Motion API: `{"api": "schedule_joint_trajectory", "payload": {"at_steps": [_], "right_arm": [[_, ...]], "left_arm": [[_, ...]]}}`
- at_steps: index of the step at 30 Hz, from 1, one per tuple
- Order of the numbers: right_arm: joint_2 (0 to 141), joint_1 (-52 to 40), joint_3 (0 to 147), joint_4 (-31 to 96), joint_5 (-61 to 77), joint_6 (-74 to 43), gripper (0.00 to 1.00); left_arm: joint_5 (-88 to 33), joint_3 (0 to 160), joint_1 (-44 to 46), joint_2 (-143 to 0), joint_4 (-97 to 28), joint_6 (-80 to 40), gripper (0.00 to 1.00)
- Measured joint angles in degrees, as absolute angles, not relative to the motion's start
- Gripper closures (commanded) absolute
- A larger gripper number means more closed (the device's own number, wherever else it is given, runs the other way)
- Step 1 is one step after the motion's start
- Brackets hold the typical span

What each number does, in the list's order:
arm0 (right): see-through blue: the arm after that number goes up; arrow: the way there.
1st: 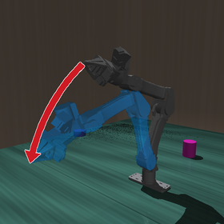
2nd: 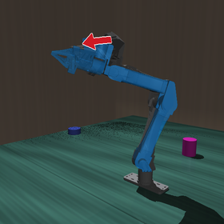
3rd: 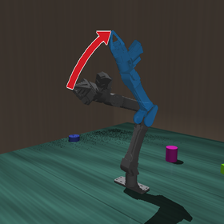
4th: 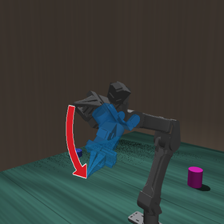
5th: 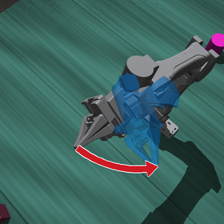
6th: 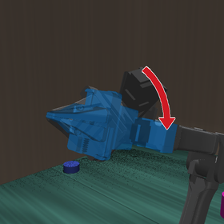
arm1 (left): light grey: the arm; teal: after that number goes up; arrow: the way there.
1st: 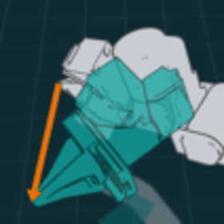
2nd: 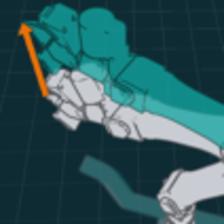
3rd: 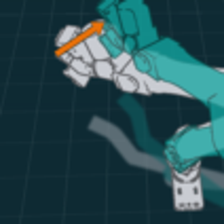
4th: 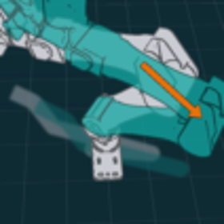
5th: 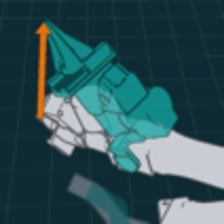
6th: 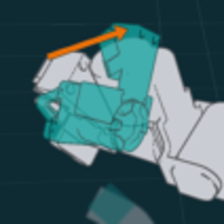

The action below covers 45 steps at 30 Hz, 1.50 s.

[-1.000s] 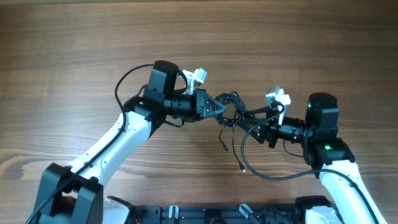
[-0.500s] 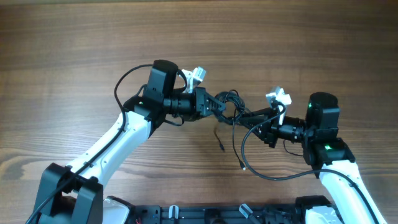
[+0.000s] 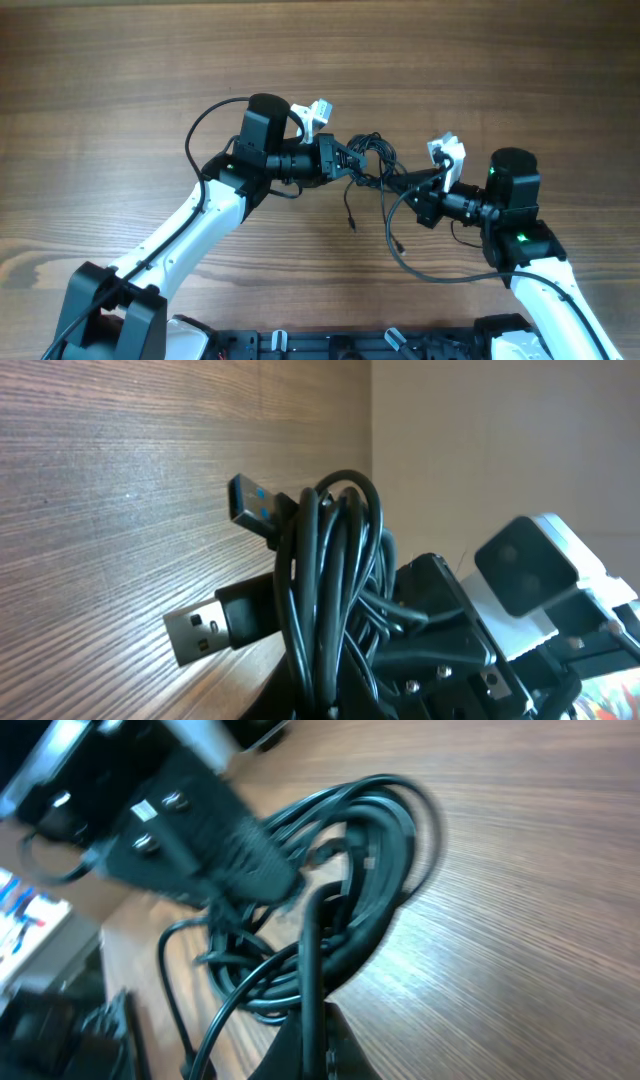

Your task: Untangle cables

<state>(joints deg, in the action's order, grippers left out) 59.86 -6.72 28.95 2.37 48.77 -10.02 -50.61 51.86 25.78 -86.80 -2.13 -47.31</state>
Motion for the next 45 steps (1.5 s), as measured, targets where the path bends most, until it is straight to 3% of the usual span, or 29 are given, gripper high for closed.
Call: {"api": "schedule_joint_trajectory", "payload": {"at_steps": [11, 14, 17, 24, 33, 45], "right_arm": [[59.7, -8.6, 30.1, 17.9, 16.6, -28.5, 0.94], [59.7, -8.6, 30.2, 18.2, 13.0, -29.7, 0.65], [59.8, -6.6, 30.1, 19.3, 6.3, -31.2, 0.45], [59.9, -5.4, 30.0, 19.3, 2.9, -31.4, 0.09], [59.9, -5.4, 30.0, 18.8, 13.6, -23.5, 0.05], [57.2, -5.4, 30.0, 18.9, 26.5, -13.0, 0.10]], "left_arm": [[-53.1, 51.8, 28.2, -88.4, -2.5, -47.3, 0.96], [-53.5, 51.8, 28.4, -88.4, -1.7, -47.3, 0.96], [-53.5, 51.8, 27.6, -88.4, -1.7, -47.3, 0.96], [-51.6, 51.8, 26.5, -88.4, -1.3, -47.3, 0.96], [-50.4, 51.8, 26.5, -88.4, -0.8, -43.4, 0.96], [-50.4, 51.8, 26.5, -88.4, -0.9, -15.5, 0.96]]}}
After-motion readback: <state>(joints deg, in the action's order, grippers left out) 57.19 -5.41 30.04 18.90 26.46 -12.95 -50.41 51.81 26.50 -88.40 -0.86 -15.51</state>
